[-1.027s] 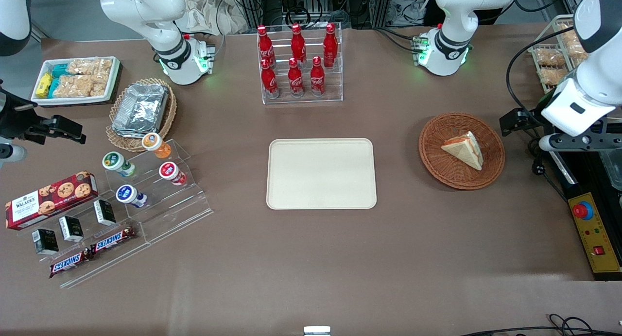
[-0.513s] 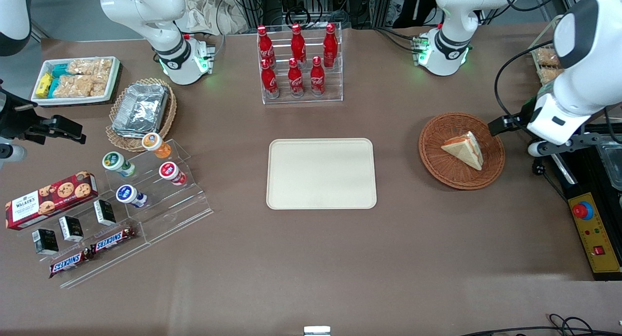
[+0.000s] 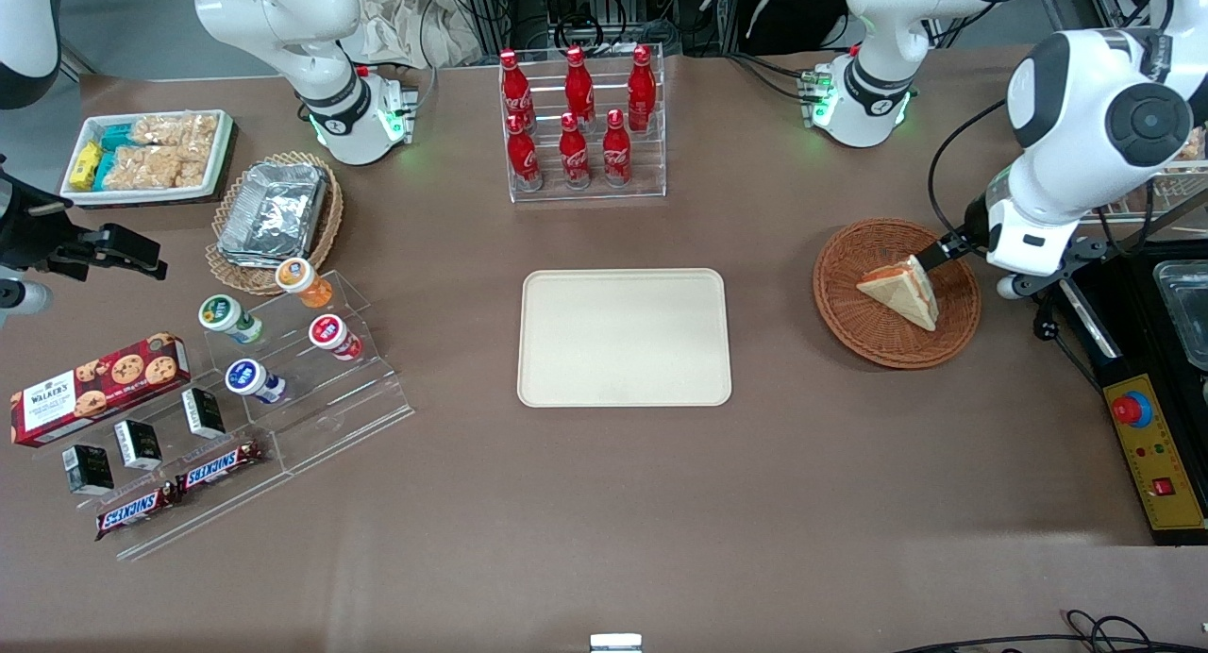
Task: Place sandwich from basket to tray
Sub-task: 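Lower the open left gripper around the wrapped sandwich's edge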
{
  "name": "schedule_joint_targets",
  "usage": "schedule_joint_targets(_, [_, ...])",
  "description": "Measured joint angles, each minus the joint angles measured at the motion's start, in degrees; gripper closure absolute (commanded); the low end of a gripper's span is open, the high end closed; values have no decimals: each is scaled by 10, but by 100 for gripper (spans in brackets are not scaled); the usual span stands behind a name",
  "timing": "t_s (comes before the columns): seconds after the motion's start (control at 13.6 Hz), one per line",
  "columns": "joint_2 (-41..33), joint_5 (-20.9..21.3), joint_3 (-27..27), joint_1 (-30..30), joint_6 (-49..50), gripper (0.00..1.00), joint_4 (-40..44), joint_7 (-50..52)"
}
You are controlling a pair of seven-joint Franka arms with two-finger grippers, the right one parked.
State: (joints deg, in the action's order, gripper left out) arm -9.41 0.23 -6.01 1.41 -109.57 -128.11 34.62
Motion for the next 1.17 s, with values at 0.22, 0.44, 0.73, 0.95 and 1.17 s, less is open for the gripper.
schedule_joint_targets(0.22, [1, 0, 0, 0, -62, 0, -59, 37])
schedule_joint_targets(0.44, [6, -3, 1, 2, -128, 0, -118, 54])
schedule_joint_targets(0.73, [31, -9, 3, 28, -194, 0, -163, 84])
schedule_joint_targets(0.95, [61, -55, 4, 56, -226, 0, -169, 105])
schedule_joint_targets(1.17, [89, -71, 3, 57, -262, 0, -169, 142])
